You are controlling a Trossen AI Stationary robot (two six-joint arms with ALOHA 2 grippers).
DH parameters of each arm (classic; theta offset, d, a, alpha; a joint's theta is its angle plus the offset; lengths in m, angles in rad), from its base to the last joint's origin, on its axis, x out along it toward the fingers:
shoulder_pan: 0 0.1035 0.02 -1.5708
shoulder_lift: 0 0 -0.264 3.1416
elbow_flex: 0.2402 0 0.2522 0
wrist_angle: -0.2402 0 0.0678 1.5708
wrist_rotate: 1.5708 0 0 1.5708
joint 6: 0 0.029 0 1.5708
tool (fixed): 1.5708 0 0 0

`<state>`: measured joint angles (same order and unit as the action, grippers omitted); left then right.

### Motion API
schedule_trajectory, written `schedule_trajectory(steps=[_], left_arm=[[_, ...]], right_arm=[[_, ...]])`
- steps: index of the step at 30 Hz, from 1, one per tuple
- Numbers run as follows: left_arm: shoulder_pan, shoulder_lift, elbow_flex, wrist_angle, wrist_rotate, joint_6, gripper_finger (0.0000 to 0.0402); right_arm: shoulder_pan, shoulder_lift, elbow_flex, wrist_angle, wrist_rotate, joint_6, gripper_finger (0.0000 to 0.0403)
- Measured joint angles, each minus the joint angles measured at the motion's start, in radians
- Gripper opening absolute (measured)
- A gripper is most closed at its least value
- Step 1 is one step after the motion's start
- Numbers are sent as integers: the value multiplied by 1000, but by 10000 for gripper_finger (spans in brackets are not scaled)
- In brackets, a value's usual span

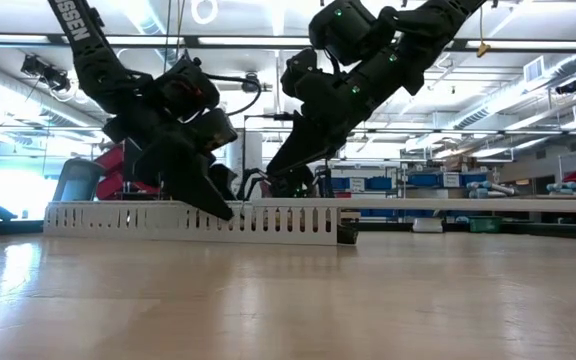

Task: Ziptie cables
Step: Close the white cable duct with the cover

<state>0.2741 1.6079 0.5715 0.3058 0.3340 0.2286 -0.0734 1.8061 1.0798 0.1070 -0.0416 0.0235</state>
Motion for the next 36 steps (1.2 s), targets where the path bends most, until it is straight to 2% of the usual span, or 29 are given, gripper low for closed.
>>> schedule_trajectory(steps=[10, 14, 22, 26, 32, 36], left_arm=[[0, -13, -53, -8, -3, -13, 305], [0, -13, -91, 44, -11, -30, 303], [0, -12, -112, 103, -14, -31, 252], [0, -11, -112, 117, -16, -31, 239], [-1, -9, -111, 134, -19, -36, 247], [-1, -8, -96, 145, -20, -38, 247]], right_arm=[[5, 0, 0, -28, -4, 12, 0], [11, -1, 0, -65, -8, 44, 0], [22, 13, 1, -100, -42, 88, 0], [14, 65, 4, -54, -63, 89, 0], [-14, 165, 25, 113, -105, 96, 0], [-21, 171, 63, 105, -109, 52, 0]])
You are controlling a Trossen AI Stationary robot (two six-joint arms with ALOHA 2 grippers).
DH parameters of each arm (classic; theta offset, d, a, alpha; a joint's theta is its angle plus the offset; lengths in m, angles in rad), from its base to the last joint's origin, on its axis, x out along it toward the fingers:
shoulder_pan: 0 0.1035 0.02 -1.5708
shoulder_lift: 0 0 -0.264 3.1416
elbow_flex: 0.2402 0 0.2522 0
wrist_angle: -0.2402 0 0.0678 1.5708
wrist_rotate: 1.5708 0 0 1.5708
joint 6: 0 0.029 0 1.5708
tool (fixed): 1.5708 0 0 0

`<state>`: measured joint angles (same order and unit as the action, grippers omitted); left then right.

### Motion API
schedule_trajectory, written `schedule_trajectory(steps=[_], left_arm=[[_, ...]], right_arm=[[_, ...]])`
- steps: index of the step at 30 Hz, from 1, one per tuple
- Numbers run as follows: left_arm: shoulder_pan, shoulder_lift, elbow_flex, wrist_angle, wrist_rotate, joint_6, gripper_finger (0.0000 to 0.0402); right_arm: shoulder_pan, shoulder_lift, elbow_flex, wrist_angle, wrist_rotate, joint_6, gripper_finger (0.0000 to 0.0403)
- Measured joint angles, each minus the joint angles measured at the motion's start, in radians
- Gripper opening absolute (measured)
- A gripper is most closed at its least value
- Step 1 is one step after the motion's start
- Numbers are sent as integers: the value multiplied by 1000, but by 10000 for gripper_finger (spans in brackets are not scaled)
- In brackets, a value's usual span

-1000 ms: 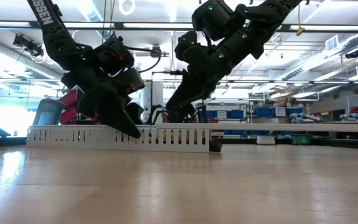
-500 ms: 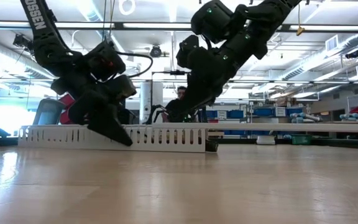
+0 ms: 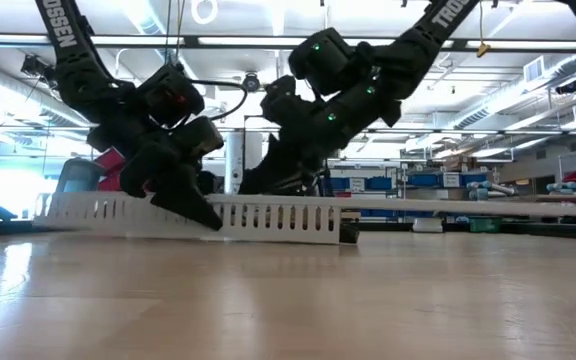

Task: Ziptie cables
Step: Close the white cable duct with the cover

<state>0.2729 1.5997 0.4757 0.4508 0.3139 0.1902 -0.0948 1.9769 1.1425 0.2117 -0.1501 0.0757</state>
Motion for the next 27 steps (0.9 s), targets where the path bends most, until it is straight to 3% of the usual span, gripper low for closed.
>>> schedule_trajectory(steps=[11, 27], left_arm=[[-1, -2, 31, 31, -2, -64, 257], [-3, 2, 33, 92, 43, -112, 323]], right_arm=[[1, -56, 31, -48, 5, -56, 0], [7, -114, 30, -121, 24, -61, 0]])
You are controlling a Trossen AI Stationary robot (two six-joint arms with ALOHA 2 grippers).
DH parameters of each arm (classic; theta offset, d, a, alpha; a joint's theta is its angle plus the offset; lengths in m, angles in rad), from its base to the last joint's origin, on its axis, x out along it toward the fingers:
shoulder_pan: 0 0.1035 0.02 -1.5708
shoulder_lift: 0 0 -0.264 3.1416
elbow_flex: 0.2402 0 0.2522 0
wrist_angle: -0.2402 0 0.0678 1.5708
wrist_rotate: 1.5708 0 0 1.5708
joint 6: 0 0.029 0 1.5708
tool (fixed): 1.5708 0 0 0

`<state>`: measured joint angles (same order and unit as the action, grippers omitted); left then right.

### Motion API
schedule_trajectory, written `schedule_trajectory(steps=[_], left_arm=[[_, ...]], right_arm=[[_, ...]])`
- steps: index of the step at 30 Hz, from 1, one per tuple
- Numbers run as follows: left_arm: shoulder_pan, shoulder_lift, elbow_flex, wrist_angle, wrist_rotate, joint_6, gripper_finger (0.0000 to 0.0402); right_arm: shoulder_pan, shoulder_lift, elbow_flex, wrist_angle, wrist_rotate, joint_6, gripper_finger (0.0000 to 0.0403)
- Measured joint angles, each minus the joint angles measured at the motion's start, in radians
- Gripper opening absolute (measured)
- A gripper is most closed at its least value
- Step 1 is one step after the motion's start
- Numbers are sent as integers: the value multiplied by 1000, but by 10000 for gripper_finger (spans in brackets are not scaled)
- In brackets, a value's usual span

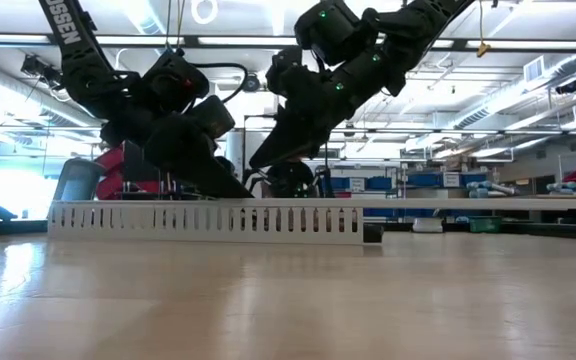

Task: Ziptie cables
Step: Close the white cable duct with the cover

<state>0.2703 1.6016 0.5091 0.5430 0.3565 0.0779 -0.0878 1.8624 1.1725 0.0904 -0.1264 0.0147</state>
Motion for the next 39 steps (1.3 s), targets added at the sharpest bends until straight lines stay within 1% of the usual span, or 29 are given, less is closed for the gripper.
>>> schedule_trajectory(steps=[3, 5, 7, 9, 13, 16, 17, 21, 27, 32, 39], left_arm=[[7, -13, -1, -36, 28, -6, 323], [19, -43, -2, -76, 60, -6, 323], [32, -86, -2, -140, 67, 8, 323], [47, -136, -3, -226, 55, 30, 323], [64, -227, -14, -342, 17, 70, 323], [64, -283, -47, -410, -53, 74, 323], [64, -295, -60, -416, -62, 74, 323], [64, -340, -124, -396, -74, 43, 323], [61, -329, -212, -212, -57, -10, 323], [60, -325, -221, -198, -57, -34, 323], [56, -291, -221, -203, -70, 10, 323]], right_arm=[[1, -8, 1, 1, 2, 0, 0], [1, -10, 1, -13, 2, 6, 0], [1, -11, 1, -18, 3, 8, 0], [1, -13, 1, -26, 3, 13, 0], [5, -13, 1, -30, 7, 27, 0], [8, -13, 1, -40, 8, 28, 0], [9, -13, 1, -40, 8, 30, 0], [11, -13, 1, -44, 19, 31, 0], [10, -13, 1, -43, 22, 35, 0], [10, -13, 1, -37, 32, 36, 0], [10, -13, 1, -31, 33, 36, 0]])
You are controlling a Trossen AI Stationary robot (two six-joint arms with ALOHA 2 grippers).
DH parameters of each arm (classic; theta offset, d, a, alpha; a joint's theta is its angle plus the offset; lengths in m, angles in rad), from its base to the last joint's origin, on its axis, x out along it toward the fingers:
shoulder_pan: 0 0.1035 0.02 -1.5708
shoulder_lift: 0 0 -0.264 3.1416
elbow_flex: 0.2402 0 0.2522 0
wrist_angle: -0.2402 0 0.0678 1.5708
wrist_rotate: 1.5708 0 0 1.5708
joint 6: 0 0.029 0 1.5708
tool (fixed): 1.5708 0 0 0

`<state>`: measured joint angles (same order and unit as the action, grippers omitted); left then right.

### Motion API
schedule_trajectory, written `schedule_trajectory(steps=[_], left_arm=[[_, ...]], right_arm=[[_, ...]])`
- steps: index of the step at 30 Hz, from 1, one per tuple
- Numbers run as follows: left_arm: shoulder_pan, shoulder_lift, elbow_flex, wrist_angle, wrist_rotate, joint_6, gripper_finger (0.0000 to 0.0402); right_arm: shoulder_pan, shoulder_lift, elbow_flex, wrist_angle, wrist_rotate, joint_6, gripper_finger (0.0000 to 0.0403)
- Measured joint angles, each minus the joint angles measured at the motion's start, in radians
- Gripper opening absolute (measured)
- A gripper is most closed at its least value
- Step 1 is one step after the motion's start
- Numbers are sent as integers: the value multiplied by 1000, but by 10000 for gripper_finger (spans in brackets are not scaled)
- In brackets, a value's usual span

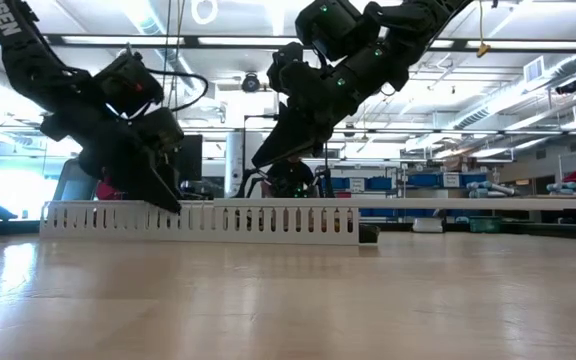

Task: Ziptie cables
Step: Close the white cable duct with the cover

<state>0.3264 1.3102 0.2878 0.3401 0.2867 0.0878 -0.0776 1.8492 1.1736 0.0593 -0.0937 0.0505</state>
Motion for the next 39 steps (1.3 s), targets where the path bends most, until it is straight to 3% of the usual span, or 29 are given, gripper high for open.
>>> schedule_trajectory(steps=[6, 16, 25, 34, 39], left_arm=[[0, 74, 0, 16, -25, 37, 315], [0, 91, 0, 46, -27, 38, 245], [0, 92, -3, 68, -30, 38, 245], [0, 93, -2, 83, -31, 35, 244], [-1, 93, 5, 95, -39, 31, 244]], right_arm=[[0, 0, 0, 4, -13, 5, 0], [0, 3, 0, -69, -22, 34, 0], [-23, 97, 7, -4, -17, 27, 0], [-37, 263, 155, 56, -98, 8, 0], [-28, 261, 185, 71, -71, -65, 0]])
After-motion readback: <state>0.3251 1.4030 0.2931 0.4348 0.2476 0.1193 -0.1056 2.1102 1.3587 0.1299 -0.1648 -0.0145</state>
